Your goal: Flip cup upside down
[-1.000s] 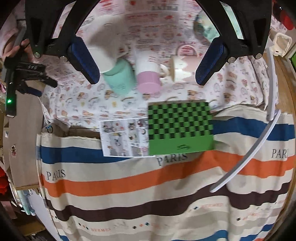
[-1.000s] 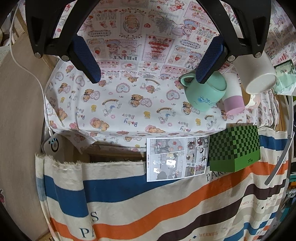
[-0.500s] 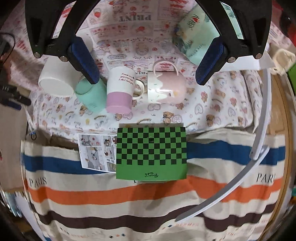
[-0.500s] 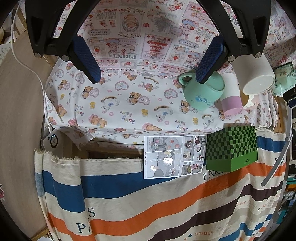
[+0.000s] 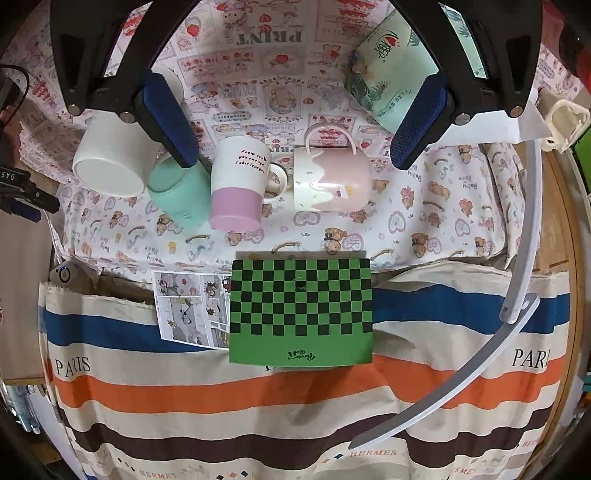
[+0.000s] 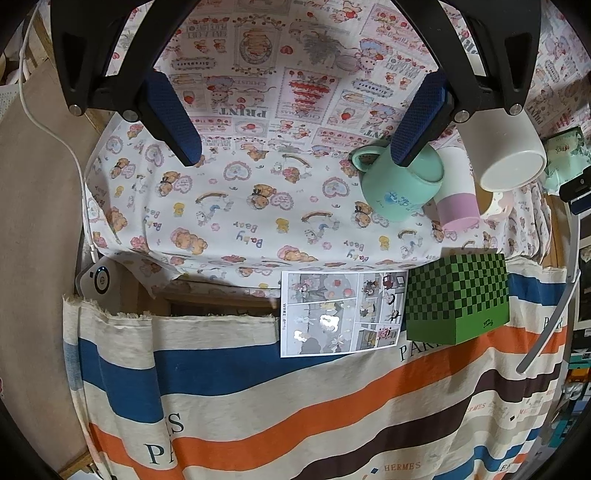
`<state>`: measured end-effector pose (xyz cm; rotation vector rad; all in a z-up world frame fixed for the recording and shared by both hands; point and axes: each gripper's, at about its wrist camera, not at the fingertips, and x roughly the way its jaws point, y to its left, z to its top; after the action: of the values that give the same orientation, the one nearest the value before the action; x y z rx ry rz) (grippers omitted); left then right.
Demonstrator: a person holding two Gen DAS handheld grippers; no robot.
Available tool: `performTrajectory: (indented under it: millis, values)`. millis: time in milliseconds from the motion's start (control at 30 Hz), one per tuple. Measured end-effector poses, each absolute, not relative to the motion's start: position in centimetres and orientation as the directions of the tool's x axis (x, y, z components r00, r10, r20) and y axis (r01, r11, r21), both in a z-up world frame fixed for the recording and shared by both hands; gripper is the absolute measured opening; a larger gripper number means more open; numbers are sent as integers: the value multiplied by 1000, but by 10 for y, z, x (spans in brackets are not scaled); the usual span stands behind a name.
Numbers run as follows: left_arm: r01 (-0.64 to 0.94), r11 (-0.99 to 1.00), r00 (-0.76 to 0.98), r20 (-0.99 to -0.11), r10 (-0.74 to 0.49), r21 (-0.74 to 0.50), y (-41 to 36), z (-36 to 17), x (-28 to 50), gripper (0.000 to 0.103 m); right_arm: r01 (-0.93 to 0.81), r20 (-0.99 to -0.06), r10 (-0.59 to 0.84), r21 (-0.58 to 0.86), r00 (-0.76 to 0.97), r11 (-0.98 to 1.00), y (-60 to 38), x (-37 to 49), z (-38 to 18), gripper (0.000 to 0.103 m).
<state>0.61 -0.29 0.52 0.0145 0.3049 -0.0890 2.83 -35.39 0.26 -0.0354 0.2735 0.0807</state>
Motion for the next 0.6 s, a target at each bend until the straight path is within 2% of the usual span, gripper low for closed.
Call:
performTrajectory:
  millis: [600]
  values:
    - [60, 998, 950, -306, -57, -2, 1, 4, 9, 103, -58, -268, 51, -18, 962, 998, -357, 28, 3, 103]
